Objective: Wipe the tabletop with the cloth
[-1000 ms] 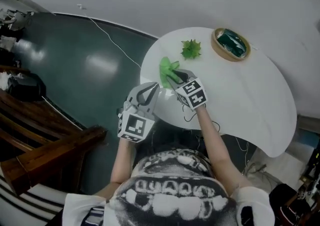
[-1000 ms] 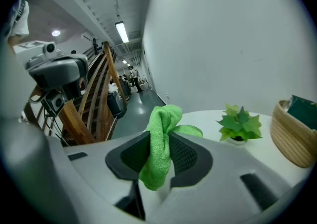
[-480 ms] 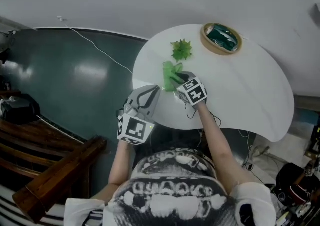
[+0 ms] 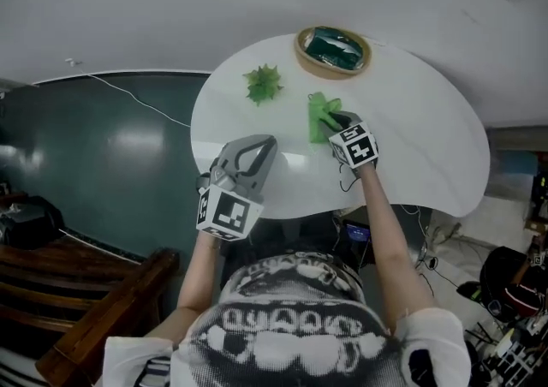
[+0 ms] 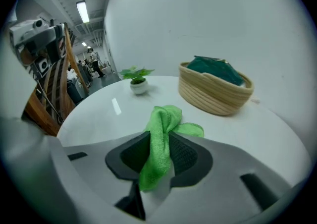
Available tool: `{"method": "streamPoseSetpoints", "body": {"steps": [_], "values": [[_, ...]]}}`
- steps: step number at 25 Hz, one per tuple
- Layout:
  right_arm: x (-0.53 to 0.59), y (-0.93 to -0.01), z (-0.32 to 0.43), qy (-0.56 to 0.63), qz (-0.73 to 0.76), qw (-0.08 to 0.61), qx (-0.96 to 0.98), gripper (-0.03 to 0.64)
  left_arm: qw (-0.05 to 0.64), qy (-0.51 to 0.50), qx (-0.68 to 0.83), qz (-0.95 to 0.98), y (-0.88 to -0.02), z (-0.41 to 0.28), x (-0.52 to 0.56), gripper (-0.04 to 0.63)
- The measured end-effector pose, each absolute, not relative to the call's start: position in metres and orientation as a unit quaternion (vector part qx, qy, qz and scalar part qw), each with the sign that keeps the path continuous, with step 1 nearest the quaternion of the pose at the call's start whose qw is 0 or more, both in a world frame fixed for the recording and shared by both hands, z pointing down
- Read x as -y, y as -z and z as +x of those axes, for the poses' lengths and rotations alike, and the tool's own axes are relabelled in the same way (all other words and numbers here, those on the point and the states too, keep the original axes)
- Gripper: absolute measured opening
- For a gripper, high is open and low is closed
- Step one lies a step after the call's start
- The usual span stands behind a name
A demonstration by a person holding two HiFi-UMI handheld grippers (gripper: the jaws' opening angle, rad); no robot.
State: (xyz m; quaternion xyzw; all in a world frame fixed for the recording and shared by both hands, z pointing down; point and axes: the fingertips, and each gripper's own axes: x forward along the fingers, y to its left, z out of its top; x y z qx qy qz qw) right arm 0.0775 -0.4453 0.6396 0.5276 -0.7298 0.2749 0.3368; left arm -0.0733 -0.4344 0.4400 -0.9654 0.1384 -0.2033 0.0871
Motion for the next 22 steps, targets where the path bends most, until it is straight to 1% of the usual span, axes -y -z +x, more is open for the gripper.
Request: {"method": "streamPoseSetpoints", "body": {"steps": [9,14,22], "values": [[0.398,-0.638,0.257,-0.276,0.587,0.347,0.678,0.115,0.066,0.191,-0.129,-0.971,-0.431,0.031,0.399,0.011],[0.355,-0.637,0.364,-0.280,0.612,0.359,0.647,0.115,0.071,0.193,-0.126,-0.970,-0.430,0.092,0.379,0.011],[0.273,-0.640,0.510,-0.299,0.655,0.376,0.583,0.115,0.086,0.212,-0.115,-0.967,-0.432,0.150,0.350,0.011]]}}
